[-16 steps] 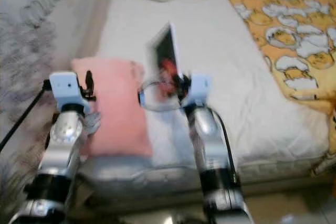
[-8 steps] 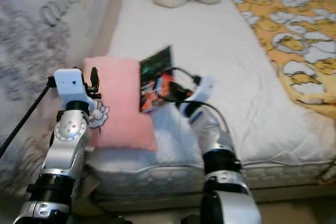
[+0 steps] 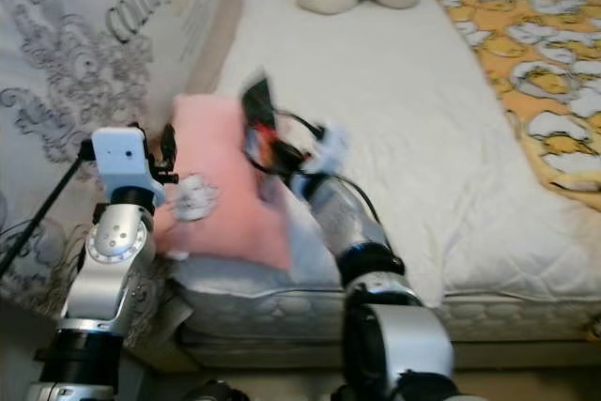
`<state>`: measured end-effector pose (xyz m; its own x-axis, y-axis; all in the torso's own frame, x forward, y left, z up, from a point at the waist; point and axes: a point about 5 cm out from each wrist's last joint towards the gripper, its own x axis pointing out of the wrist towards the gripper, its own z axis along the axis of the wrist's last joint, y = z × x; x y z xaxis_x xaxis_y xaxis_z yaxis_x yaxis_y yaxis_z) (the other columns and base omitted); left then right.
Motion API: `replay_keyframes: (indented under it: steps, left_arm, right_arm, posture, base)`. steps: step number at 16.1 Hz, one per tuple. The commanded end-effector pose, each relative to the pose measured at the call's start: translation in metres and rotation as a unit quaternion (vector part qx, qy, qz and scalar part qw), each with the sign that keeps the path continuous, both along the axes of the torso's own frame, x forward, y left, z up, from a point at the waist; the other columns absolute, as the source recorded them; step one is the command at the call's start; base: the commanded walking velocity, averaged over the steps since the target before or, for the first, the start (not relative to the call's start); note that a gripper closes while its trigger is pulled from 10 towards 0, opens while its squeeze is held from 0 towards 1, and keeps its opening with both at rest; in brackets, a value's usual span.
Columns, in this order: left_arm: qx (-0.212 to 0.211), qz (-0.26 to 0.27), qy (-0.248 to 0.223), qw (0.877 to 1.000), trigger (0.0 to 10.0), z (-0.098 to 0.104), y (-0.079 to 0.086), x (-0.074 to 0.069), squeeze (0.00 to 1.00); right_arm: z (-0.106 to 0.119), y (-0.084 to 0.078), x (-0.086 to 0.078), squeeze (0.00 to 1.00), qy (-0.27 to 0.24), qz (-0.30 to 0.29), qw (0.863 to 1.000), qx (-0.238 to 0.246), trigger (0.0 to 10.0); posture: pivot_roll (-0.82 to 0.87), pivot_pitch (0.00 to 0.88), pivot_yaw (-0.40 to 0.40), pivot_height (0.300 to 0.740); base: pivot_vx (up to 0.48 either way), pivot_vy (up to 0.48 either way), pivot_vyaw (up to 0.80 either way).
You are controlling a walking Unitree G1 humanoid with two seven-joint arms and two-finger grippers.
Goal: Clean up the room
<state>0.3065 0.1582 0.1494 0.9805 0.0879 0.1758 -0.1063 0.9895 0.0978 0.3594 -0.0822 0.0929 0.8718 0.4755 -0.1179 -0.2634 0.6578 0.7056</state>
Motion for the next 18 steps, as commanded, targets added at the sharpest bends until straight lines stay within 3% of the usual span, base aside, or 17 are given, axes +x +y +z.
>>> replay_keyframes:
  steps: [1,4,6,8,13,14,16,17,18]
  left_arm:
    - [0.01,-0.004,0.004,1.0,10.0,0.0,0.001,-0.002,0.0]
    - [0.016,-0.016,0.01,1.0,10.0,0.001,-0.003,-0.005,0.0]
    - [0.017,-0.018,0.011,1.0,10.0,0.002,-0.003,-0.007,0.0]
    - [0.017,-0.016,0.013,1.0,10.0,0.002,-0.002,-0.006,0.0]
    - [0.009,-0.024,0.017,1.0,10.0,0.002,-0.008,-0.003,0.0]
    - [0.003,-0.051,0.018,0.999,10.0,0.0,-0.014,-0.005,0.0]
    - [0.038,-0.084,0.066,0.994,10.0,-0.014,-0.02,-0.011,0.0]
    - [0.034,-0.099,0.089,0.991,10.0,-0.02,-0.022,-0.015,0.0]
    - [0.034,-0.136,0.144,0.98,10.0,-0.034,-0.026,-0.028,0.0]
  right_arm:
    - [-0.025,-0.001,-0.012,0.0,0.054,0.002,0.999,-0.005,0.0]
    - [-0.064,-0.028,-0.033,0.0,0.12,-0.041,0.989,-0.07,0.0]
    - [-0.063,-0.043,-0.031,0.0,0.11,-0.066,0.988,-0.088,0.0]
    - [-0.058,-0.046,-0.027,0.0,0.091,-0.061,0.989,-0.098,0.0]
    - [-0.053,-0.061,-0.021,0.0,0.066,-0.079,0.977,-0.186,0.0]
    - [-0.051,-0.063,-0.02,0.0,0.062,-0.082,0.976,-0.194,0.0]
    - [-0.056,-0.064,-0.023,0.0,0.071,-0.079,0.969,-0.221,0.0]
    - [-0.057,-0.066,-0.024,0.0,0.076,-0.082,0.967,-0.228,0.0]
    - [-0.06,-0.07,-0.026,0.0,0.085,-0.091,0.962,-0.244,0.0]
  posture:
    - [0.1,0.075,0.092,0.735]
    - [0.11,0.084,0.106,0.735]
    - [0.11,0.082,0.103,0.735]
    - [0.1,0.078,0.104,0.735]
    - [0.08,0.073,0.101,0.735]
    - [0.08,0.069,0.099,0.735]
    - [0.08,0.061,0.1,0.735]
    - [0.08,0.058,0.1,0.735]
    - [0.09,0.055,0.1,0.735]
  base:
    - [0.0,0.0,0.0]
    - [0.0,0.0,0.0]
    - [0.0,0.0,0.0]
    - [0.0,0.0,0.0]
    - [0.0,0.0,0.0]
    - [0.0,0.0,0.0]
    - [0.0,0.0,0.0]
    - [0.0,0.0,0.0]
    - [0.0,0.0,0.0]
